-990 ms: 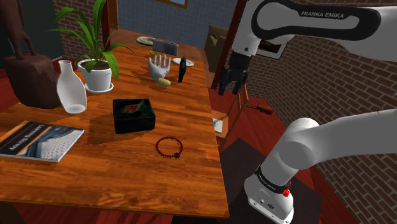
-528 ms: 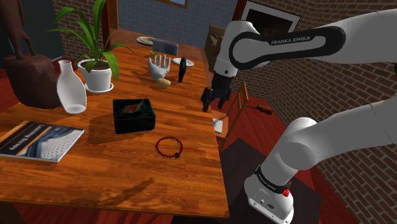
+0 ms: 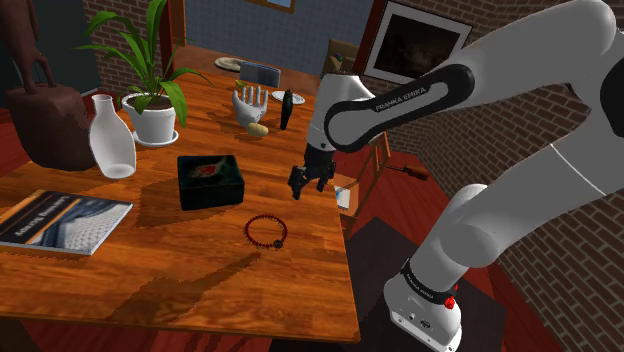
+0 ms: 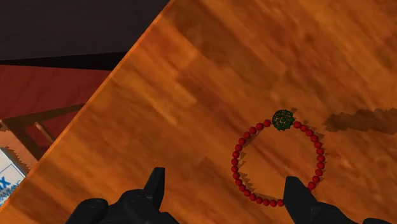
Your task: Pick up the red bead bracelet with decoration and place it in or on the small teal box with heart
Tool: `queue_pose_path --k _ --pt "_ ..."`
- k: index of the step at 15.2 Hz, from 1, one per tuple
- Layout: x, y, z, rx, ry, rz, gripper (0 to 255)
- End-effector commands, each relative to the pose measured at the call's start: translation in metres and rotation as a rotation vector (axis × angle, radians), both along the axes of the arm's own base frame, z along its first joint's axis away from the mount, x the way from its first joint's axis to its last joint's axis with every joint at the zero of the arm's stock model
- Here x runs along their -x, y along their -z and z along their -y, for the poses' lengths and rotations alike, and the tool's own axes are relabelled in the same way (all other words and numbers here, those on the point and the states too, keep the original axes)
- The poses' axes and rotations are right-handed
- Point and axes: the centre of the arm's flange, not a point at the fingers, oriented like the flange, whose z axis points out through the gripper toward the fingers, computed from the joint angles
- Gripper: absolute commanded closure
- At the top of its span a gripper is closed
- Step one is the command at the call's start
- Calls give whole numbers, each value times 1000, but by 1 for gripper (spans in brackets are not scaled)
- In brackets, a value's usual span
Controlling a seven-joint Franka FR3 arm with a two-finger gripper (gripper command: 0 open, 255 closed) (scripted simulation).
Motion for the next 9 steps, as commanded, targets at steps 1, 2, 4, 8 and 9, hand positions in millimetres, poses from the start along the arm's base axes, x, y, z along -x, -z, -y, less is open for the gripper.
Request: queue_pose_path --k 1,2,4,8,9 --pt "-8 24 -9 10 -6 10 0" --pt "-12 35 -14 16 -9 14 0" --pt "-21 59 -23 27 -15 21 0" --pt "-36 99 -38 47 -26 33 0" --pt "-36 104 -38 47 -26 33 0"
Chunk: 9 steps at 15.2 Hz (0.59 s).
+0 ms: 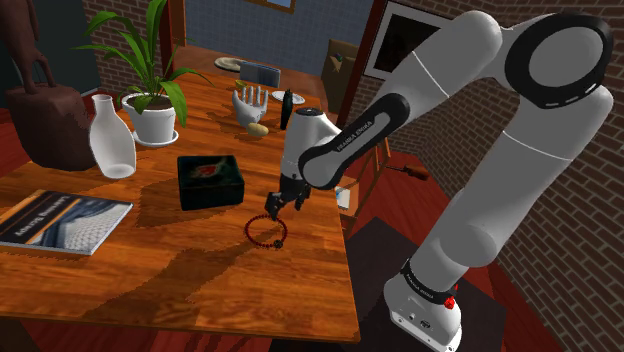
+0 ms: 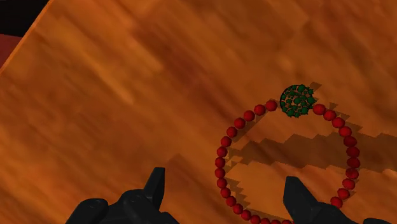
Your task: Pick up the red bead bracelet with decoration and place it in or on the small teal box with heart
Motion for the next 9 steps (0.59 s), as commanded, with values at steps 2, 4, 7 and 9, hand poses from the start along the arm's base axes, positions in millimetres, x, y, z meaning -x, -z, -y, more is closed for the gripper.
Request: queue_pose_path --k 2,4,7,9 --pt "-1 18 0 1 -2 2 0" --pt "-1 29 0 1 -2 2 0" --pt "-1 43 0 1 -2 2 0" --pt "-1 43 0 1 -2 2 0"
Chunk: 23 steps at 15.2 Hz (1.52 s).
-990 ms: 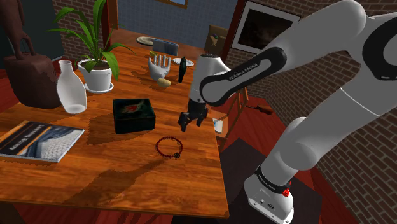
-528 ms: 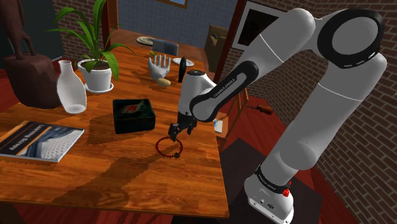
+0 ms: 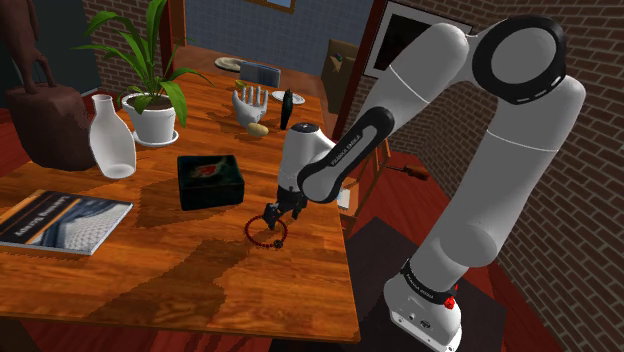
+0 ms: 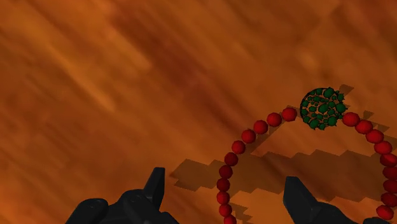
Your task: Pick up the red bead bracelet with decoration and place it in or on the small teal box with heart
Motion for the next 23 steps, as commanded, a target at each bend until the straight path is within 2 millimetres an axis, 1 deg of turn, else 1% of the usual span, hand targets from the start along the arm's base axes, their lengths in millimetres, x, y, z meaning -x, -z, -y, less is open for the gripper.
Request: queue_pose_path --k 1,5,6,13,14,15,23 --pt "0 1 0 0 0 0 0" --pt "0 1 0 0 0 0 0" --pt "0 1 0 0 0 0 255" --pt "1 0 1 0 0 0 255" --pt "1 -1 -1 0 0 0 255" --pt "0 1 0 0 0 0 255" --pt "0 -41 0 0 0 0 255"
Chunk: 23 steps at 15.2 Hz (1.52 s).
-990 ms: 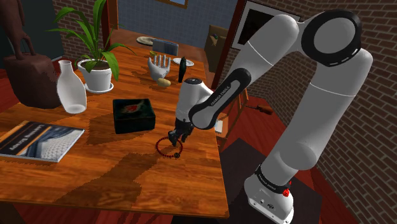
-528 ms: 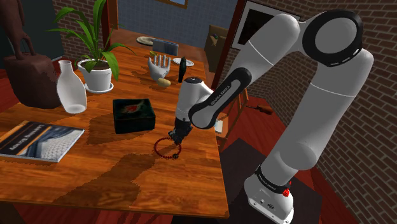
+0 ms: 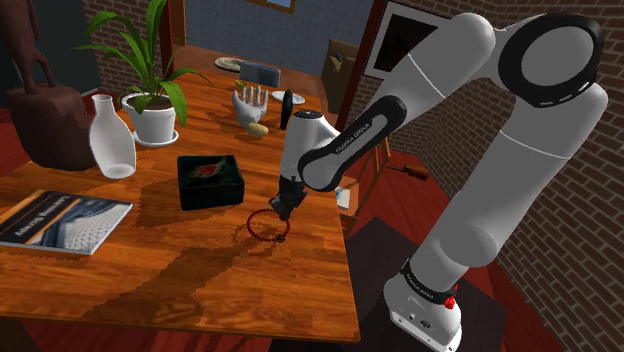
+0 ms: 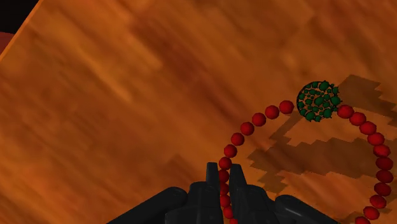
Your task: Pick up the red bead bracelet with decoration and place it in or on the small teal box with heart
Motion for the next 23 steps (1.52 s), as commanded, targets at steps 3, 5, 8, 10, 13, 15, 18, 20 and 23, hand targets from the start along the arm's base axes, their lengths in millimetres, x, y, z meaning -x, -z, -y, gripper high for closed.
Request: queue_pose_path --k 3,5,8,10,13,15,18,20,23 --pt "1 -22 -1 0 0 -1 255" --pt "1 -33 -1 0 0 -1 255" --pt "1 -49 -1 0 0 -1 255" --pt "1 -59 -1 0 0 -1 255" --pt "1 -75 -1 0 0 -1 255" --pt "1 -86 -1 0 0 -1 255" --pt "1 -101 -1 0 0 -1 255" --pt "1 -112 -1 0 0 -1 255" --pt "1 -128 -1 0 0 -1 255"
